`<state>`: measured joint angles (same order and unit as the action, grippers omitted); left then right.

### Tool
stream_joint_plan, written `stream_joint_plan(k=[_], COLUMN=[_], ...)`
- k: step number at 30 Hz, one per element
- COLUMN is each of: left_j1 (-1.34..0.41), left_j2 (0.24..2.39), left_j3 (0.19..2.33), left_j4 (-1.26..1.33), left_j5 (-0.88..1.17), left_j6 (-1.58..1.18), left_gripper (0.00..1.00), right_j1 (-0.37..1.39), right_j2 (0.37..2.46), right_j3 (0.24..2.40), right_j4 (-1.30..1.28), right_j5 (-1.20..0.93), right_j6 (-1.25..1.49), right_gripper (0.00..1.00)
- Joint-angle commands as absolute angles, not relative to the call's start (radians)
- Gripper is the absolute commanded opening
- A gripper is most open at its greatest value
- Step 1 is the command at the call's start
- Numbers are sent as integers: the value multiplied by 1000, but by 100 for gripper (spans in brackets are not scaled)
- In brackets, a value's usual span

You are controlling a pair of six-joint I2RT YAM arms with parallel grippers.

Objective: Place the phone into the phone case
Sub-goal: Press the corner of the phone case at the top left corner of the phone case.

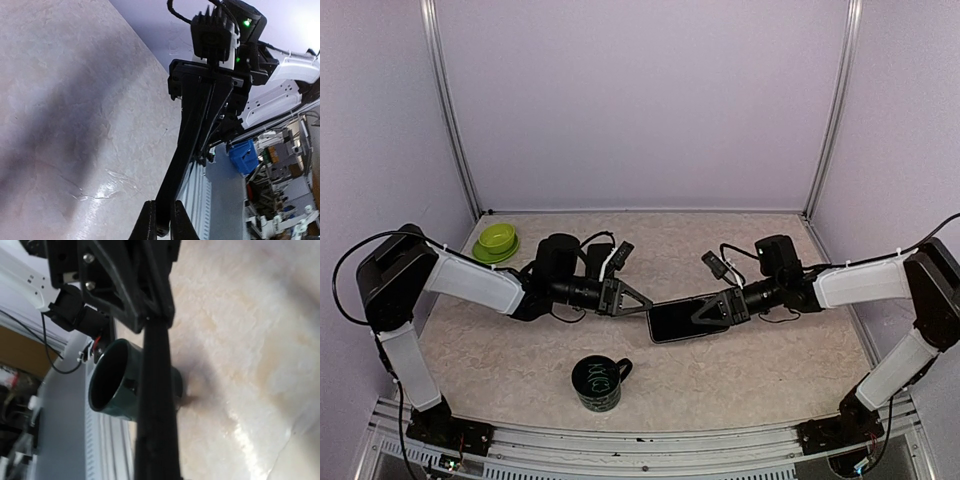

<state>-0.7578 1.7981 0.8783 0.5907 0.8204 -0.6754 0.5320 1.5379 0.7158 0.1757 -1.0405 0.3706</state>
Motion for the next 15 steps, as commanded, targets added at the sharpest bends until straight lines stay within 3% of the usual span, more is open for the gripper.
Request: stream_joint_plan(k=[1, 12, 15], left_j1=[-834, -817, -796], left_j2=[1739, 1717, 1706], left_j3=[919, 915, 899], left_j4=[564, 541, 556], left_j5=[940, 873, 853], left_j6=[-615, -618, -637], left_gripper=[2, 0, 16], right_j1=[483, 482, 483], right_j2=[1552, 1518, 1494], right_j3=[759, 757, 753], right_j4=[280, 216, 230], right_j5=[-870, -851, -854], right_j6=[500, 374, 376], right_gripper=[0, 0, 0])
